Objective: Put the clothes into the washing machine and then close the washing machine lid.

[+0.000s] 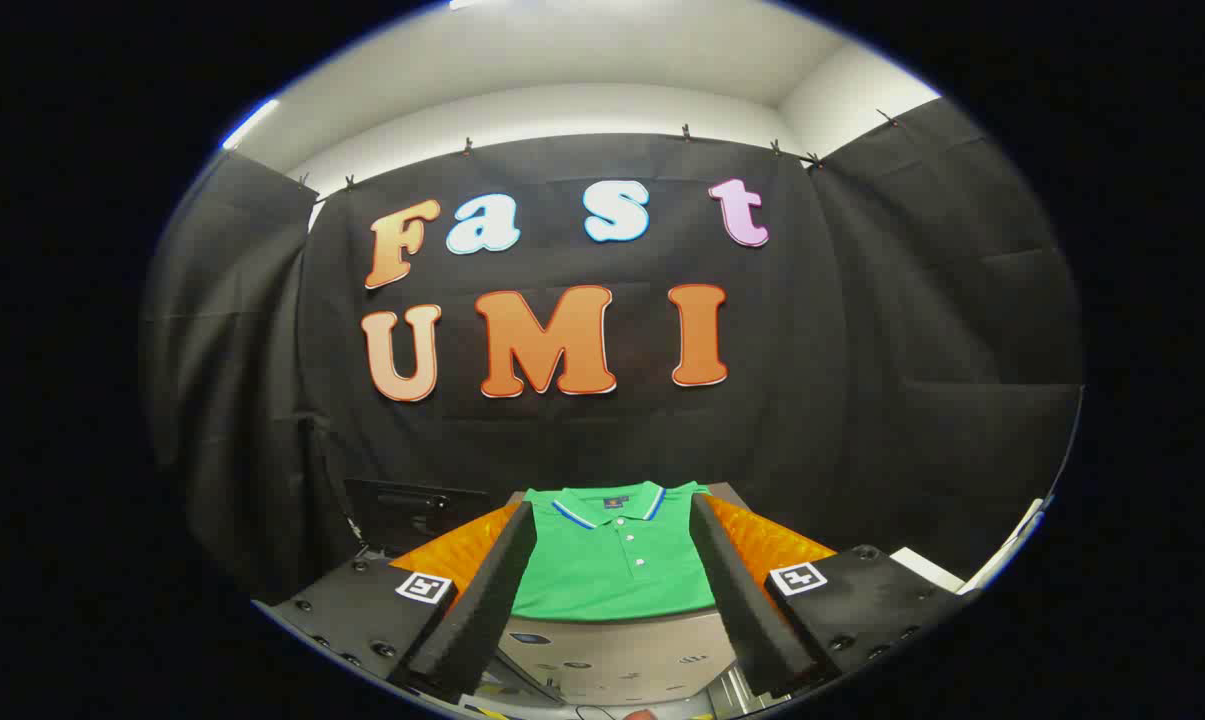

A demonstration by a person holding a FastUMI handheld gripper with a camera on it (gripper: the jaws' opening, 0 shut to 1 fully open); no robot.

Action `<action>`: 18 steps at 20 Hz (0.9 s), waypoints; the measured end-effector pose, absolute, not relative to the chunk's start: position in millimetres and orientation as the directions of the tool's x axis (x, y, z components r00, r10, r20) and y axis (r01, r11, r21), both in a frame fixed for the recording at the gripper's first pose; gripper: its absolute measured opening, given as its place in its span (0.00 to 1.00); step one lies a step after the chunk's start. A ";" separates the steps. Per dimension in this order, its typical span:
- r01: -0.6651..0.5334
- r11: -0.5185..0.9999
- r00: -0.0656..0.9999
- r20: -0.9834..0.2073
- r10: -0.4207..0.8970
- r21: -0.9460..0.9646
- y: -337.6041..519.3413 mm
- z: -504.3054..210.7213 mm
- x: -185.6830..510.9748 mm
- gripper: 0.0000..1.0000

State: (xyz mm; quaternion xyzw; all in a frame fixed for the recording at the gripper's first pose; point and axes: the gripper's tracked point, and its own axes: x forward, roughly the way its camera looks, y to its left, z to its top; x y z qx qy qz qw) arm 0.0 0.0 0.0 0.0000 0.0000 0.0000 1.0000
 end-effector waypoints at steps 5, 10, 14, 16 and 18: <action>-0.029 1.000 1.000 -0.001 0.029 -0.004 15.0 7.2 6.1 0.99; -0.031 0.999 1.000 0.000 0.031 0.013 17.0 4.0 13.3 0.99; -0.024 1.000 1.000 -0.009 0.024 -0.001 15.7 1.1 18.6 0.99; -0.029 1.000 1.000 -0.007 0.029 0.008 17.1 3.9 21.5 0.99; -0.025 1.000 1.000 -0.001 0.025 0.009 14.3 7.7 24.6 0.99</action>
